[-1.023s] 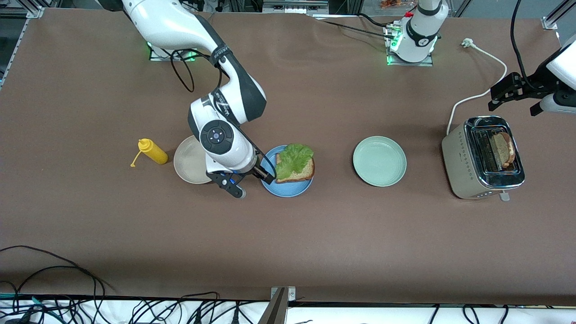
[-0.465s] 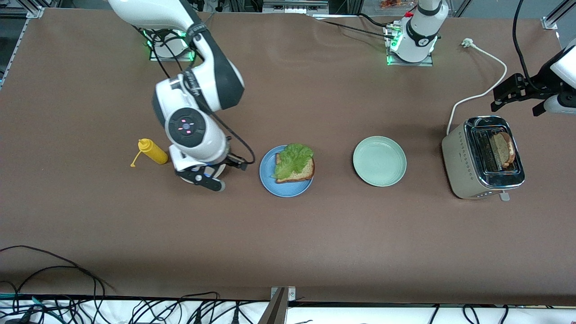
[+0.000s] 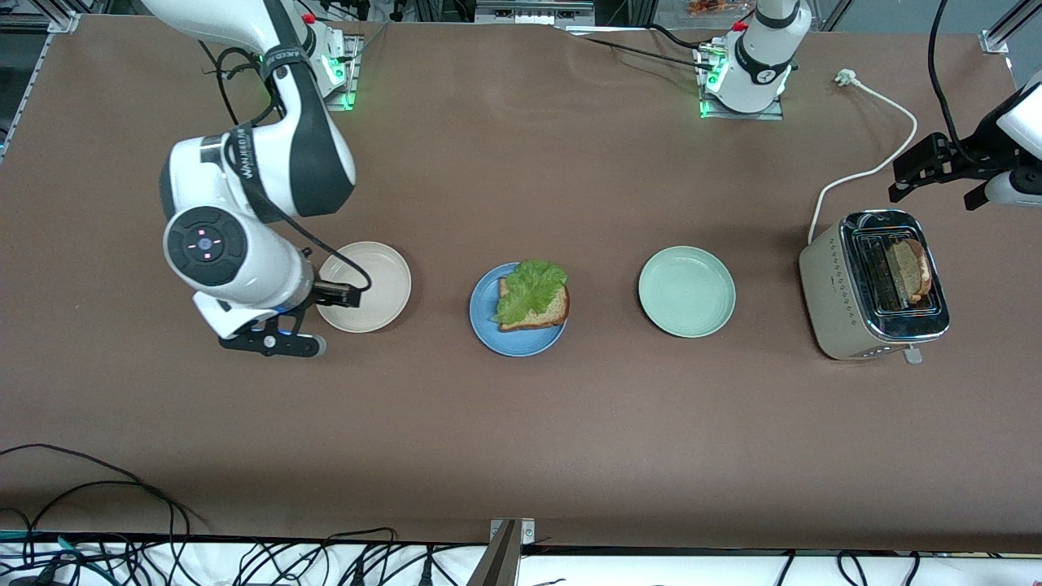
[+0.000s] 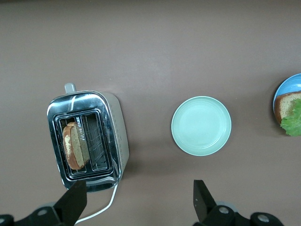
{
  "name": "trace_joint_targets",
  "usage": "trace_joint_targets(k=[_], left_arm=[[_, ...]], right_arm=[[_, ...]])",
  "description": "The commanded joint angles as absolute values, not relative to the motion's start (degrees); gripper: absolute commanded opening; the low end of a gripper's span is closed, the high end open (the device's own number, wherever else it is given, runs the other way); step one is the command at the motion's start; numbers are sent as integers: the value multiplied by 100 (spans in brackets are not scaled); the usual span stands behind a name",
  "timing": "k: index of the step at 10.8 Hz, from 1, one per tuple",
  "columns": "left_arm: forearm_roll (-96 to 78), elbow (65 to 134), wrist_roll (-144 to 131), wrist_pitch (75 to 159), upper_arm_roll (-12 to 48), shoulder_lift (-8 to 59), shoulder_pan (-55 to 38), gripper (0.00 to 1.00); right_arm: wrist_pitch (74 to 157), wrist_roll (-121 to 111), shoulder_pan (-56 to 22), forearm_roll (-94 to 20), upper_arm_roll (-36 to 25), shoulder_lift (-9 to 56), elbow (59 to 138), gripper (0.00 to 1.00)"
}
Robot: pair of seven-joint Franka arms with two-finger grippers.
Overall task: Make sandwich in blue plate with both arms
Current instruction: 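Open the right gripper and withdraw it past the cream plate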
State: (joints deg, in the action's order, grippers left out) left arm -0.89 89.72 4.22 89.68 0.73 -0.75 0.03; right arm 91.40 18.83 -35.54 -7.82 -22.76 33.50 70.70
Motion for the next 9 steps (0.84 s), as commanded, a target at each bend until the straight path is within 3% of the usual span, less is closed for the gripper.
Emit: trace_joint_targets(k=[1, 9], left_arm=[[-185, 8815, 536, 8851, 79, -26, 53, 100], [-246, 8807, 519, 8851, 79, -18, 44, 100]], right_arm=[[8939, 1092, -3612, -791, -2618, 3191, 7145, 100], [8411, -771, -3420, -809, -3155, 3059, 7418, 100]])
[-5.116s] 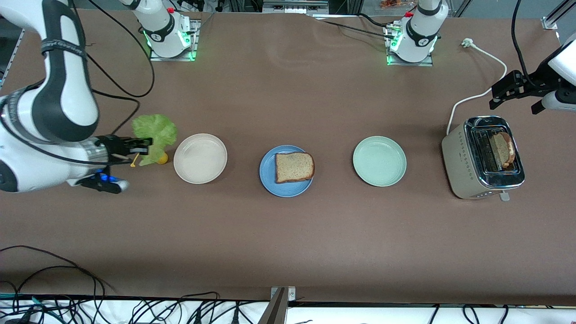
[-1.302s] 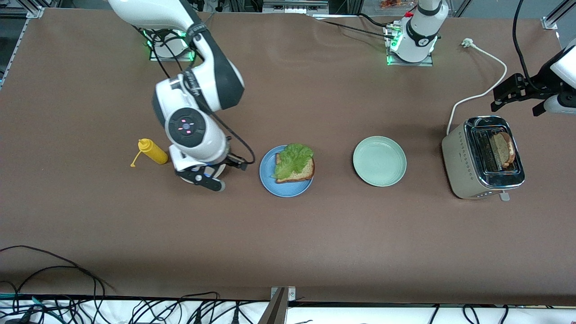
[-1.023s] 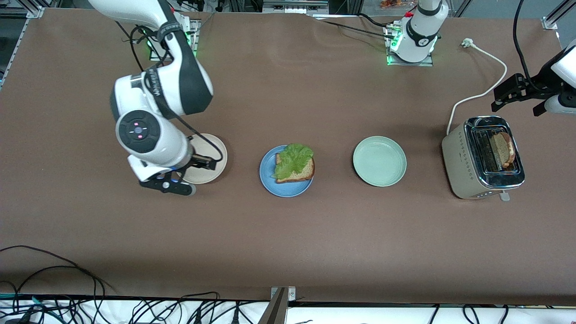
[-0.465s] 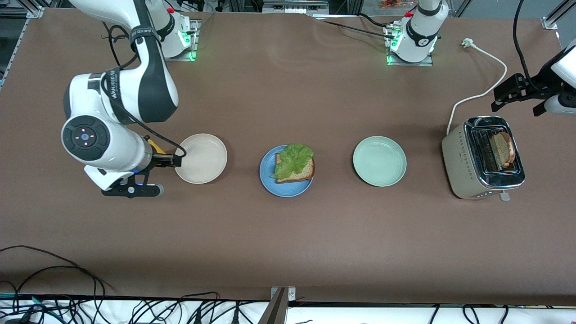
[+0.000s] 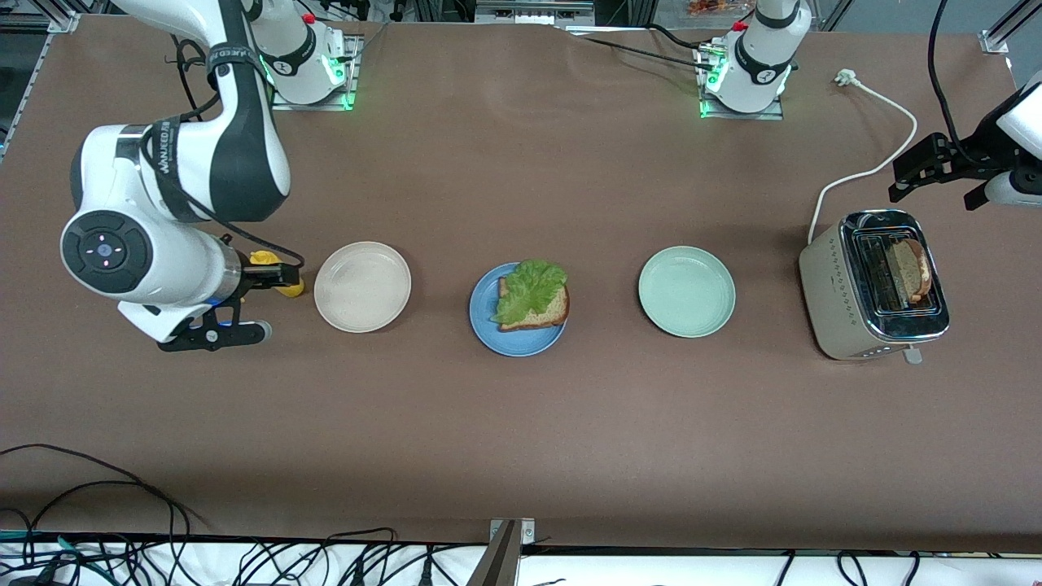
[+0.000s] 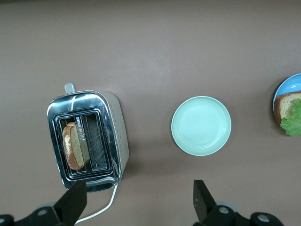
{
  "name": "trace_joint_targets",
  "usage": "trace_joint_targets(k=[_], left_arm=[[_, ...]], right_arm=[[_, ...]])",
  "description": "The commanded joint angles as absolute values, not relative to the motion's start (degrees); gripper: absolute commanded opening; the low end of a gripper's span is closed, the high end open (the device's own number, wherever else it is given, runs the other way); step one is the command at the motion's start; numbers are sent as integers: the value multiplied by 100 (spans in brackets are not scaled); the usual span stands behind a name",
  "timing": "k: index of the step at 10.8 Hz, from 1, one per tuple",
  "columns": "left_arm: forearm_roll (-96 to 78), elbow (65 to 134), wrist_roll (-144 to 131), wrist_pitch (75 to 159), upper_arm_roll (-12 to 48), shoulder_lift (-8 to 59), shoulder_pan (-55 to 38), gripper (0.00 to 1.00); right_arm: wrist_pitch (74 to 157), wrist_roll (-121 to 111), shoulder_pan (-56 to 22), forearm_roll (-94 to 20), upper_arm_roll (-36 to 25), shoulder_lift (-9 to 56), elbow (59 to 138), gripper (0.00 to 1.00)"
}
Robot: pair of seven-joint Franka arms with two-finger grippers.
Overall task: Make sandwich in blue plate with both arms
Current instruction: 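Open the right gripper and withdraw it past the cream plate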
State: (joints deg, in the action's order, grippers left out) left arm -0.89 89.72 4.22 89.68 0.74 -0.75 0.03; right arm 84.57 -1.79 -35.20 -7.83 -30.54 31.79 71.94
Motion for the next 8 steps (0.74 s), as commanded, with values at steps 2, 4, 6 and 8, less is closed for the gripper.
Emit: trace_joint_targets(k=[2, 4, 6, 8], left_arm=[[-246, 8807, 519, 8851, 88, -26, 35, 100], [-255, 8807, 518, 8851, 97, -26, 35, 100], [-246, 8807, 519, 8851, 88, -26, 44, 100], [-246, 8807, 519, 8851, 88, -26, 53, 100]], right_arm=[[8411, -1421, -3157, -896, -3155, 3059, 7488, 100], [8393, -2123, -2675, -1368, -3155, 3067, 7637, 100], [8385, -2687, -2322, -1739, -3155, 3076, 7813, 100], [8367, -3022, -2198, -1775, -3155, 3067, 7840, 100]])
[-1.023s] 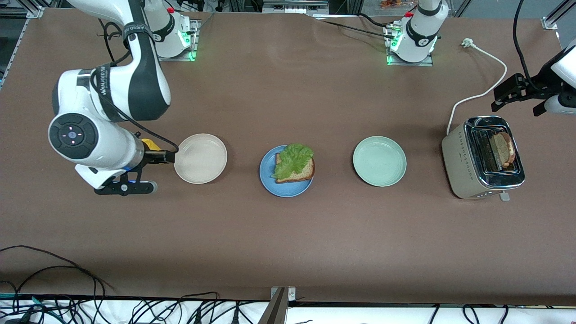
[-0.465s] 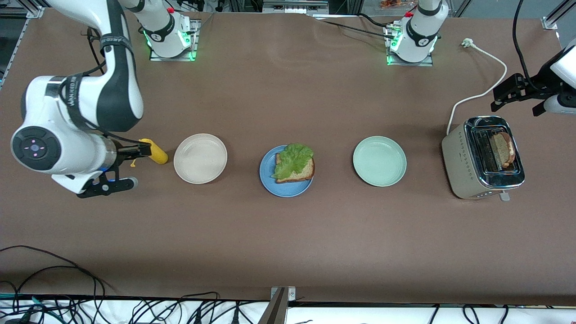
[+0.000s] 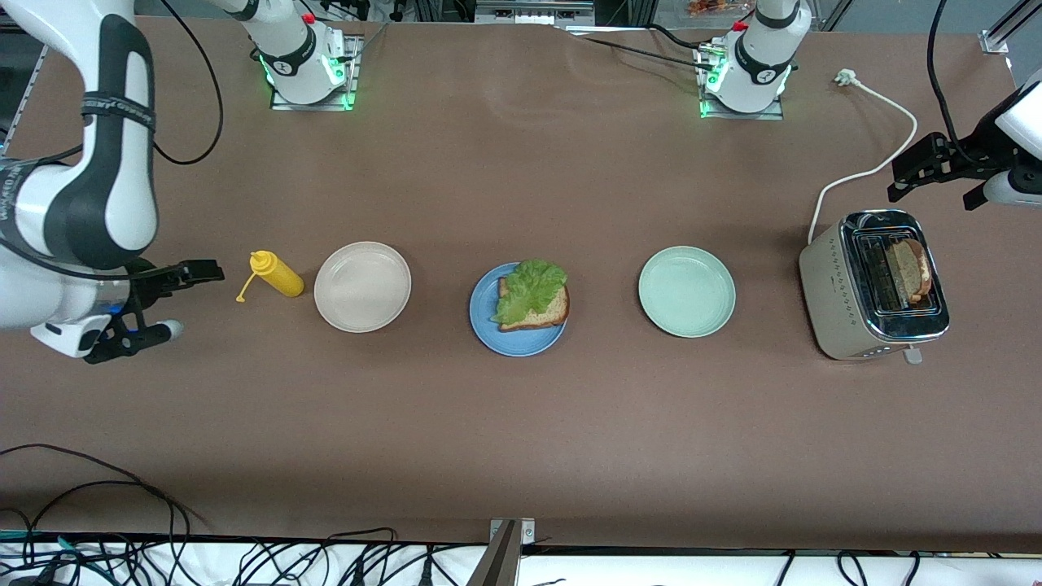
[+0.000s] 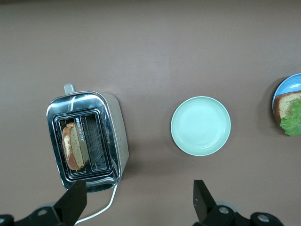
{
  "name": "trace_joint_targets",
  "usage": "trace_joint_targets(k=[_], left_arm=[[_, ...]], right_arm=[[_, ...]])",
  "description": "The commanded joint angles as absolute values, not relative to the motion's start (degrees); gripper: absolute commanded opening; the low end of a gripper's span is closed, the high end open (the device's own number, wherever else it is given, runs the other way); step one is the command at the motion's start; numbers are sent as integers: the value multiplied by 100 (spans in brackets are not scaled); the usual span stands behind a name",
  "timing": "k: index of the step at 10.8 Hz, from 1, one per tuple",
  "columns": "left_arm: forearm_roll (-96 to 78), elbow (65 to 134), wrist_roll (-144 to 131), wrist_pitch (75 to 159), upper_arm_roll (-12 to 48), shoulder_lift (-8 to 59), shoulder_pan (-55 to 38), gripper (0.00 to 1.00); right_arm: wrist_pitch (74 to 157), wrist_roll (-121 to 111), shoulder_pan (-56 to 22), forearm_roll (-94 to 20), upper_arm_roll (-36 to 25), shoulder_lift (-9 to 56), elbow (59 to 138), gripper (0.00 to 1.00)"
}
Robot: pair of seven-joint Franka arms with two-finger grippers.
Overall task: Make sandwich in blue plate with both arms
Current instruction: 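Open the right gripper and withdraw it past the cream plate, then move the right gripper to the yellow squeeze bottle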
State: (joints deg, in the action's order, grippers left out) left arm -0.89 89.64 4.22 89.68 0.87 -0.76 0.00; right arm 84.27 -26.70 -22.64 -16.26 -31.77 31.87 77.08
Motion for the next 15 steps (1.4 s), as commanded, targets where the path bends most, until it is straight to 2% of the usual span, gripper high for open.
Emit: trace_joint_targets(k=[1, 5, 11, 13, 15], left_arm=[[-246, 8807, 519, 8851, 88, -26, 53, 100], [-246, 8807, 519, 8851, 88, -26, 53, 100], [-185, 8807, 536, 8851, 70, -26, 53, 100], [-185, 8807, 536, 8851, 70, -26, 53, 100], [-176, 8807, 536, 8851, 70, -18, 53, 100]], right_arm=[[8385, -3023, -2197, -1775, -3155, 3006, 7927, 100], [8911, -2953, -2267, -1732, -3173, 2076, 9226, 100], [8965, -3612, -2259, -1740, -3103, 1645, 9430, 100], [8991, -3647, -1971, -1723, -2779, 1407, 9806, 100], [9410, -4547, -1330, -1775, -2366, 1301, 10141, 100]])
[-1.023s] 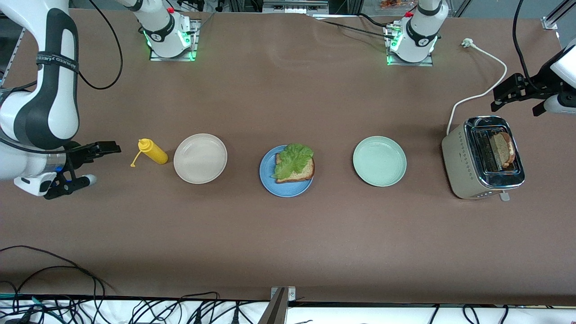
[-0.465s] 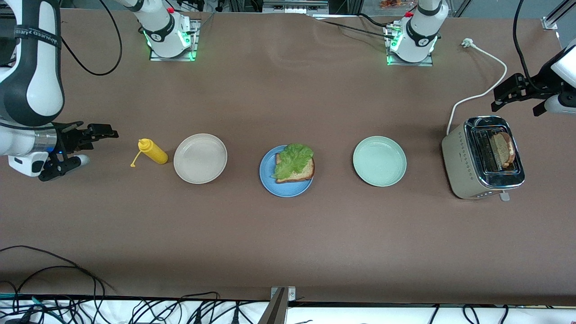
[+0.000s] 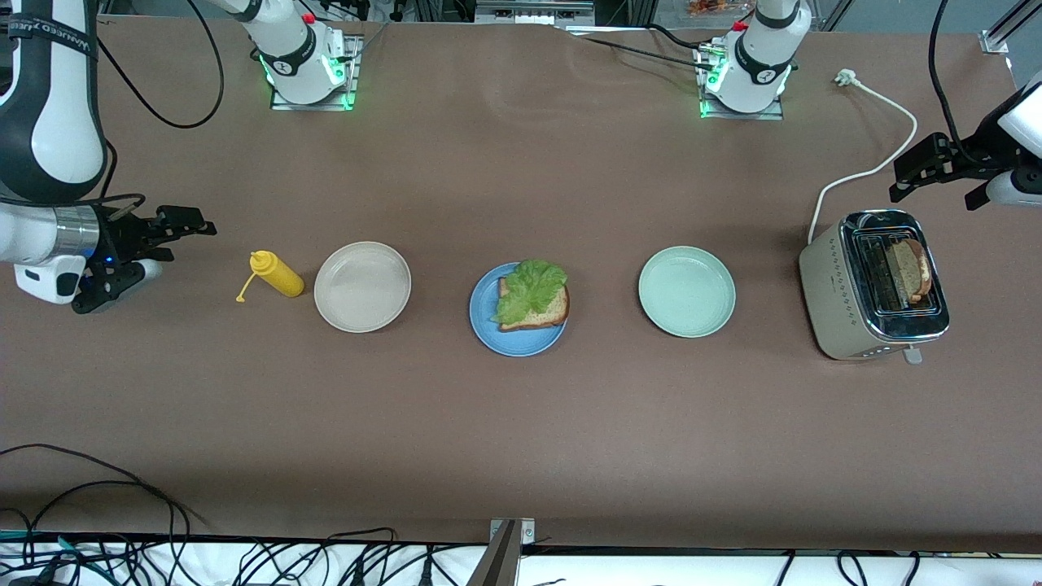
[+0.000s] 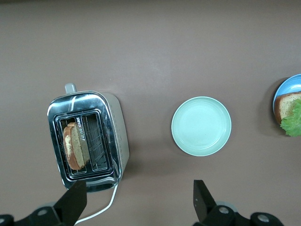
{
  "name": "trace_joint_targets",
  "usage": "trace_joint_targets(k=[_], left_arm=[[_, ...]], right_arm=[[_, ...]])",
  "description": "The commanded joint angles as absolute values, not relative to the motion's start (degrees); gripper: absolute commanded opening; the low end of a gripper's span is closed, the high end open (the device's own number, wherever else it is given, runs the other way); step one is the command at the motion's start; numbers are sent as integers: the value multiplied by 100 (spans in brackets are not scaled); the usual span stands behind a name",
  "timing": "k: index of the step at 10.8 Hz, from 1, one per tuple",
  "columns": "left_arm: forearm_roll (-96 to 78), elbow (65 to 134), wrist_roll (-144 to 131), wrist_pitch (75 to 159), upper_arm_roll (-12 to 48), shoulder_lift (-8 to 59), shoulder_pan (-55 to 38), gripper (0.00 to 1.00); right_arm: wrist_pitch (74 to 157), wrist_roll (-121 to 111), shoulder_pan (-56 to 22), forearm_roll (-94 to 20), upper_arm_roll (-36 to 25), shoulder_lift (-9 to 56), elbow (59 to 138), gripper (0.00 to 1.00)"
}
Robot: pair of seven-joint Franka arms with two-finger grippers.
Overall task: Make sandwich in blue plate with both arms
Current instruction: 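Move the right gripper to the yellow squeeze bottle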
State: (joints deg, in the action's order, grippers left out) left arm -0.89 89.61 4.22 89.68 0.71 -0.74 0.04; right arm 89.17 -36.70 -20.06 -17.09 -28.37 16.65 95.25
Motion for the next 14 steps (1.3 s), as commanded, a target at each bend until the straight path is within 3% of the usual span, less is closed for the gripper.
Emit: trace_joint_targets(k=[1, 5, 14], left_arm=[[-176, 8807, 536, 8851, 70, -18, 53, 100], [-184, 8807, 536, 8851, 70, -18, 53, 100], [-176, 8807, 536, 8851, 79, -26, 53, 100]], right_arm=[[9570, -5023, -1197, -1793, -2347, 1301, 10230, 100], [9580, -6727, -459, -2721, -2355, 1502, 10555, 100], [9352, -11798, 378, -5718, -2355, 3136, 10933, 100]])
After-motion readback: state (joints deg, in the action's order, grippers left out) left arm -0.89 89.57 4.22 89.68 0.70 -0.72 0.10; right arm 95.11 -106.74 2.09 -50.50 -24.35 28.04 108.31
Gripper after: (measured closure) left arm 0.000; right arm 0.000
